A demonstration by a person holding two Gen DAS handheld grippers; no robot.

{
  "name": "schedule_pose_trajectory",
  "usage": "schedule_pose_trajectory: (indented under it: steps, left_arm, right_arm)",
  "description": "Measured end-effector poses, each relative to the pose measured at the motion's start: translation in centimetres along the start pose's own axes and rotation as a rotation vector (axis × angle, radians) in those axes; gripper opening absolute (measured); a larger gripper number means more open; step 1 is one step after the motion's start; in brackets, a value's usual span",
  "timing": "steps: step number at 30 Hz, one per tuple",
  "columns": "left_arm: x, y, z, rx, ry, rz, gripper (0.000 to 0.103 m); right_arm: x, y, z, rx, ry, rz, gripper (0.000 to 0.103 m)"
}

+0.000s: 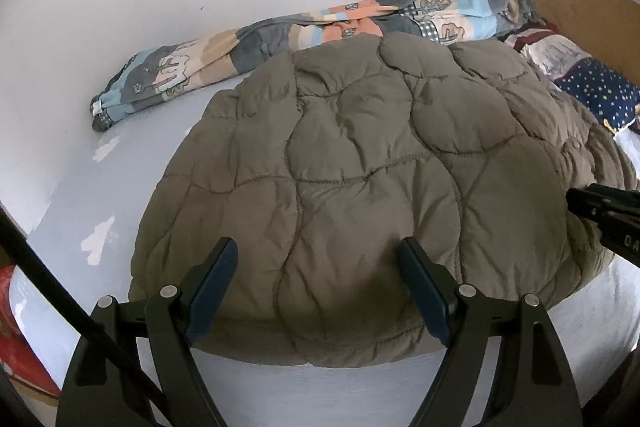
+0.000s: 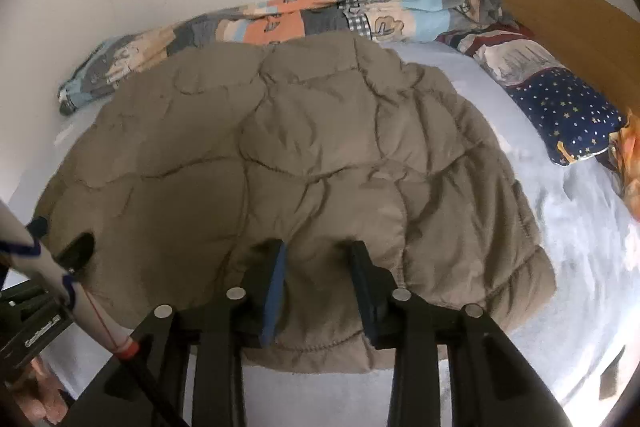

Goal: Fold large clothes

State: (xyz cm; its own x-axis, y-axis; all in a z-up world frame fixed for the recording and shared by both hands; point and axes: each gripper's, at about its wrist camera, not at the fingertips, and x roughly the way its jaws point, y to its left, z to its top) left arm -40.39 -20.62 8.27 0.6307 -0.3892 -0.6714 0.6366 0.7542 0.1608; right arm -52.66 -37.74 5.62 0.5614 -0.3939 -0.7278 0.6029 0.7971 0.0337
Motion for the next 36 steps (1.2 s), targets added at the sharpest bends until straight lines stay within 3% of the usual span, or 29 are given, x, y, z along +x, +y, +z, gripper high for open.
schedule_pose_trajectory:
  steps: [4, 15, 23, 29, 36]
  left_arm:
    - [0.2, -0.5, -0.1, 0.017, -0.003, 0.01, 0.082]
    - [0.3, -0.6, -0.1, 0.026, -0.012, 0.016, 0.082]
    - [0.2, -1.0, -0.1, 0.047, -0.024, 0.03, 0.082]
    - [0.2, -0.9, -0.2, 0.057, -0.025, 0.025, 0.082]
    - [0.3, -0.9, -0.3, 0.057, -0.022, 0.028, 0.083]
  right_arm:
    - [1.3, -0.6, -0.2, 0.038, 0.037, 0.018, 0.039]
    - [1.3, -0.8, -0.2, 0.036, 0.039, 0.019, 0.041]
    - [-1.6, 0.3, 0.7, 0.014, -0.111, 0.082, 0.042]
    - [0.7, 1.5, 0.4, -0.004, -0.021, 0.111, 0.044]
    - [1.6, 1.8, 0.2, -0.007, -0.001, 0.102, 0.045]
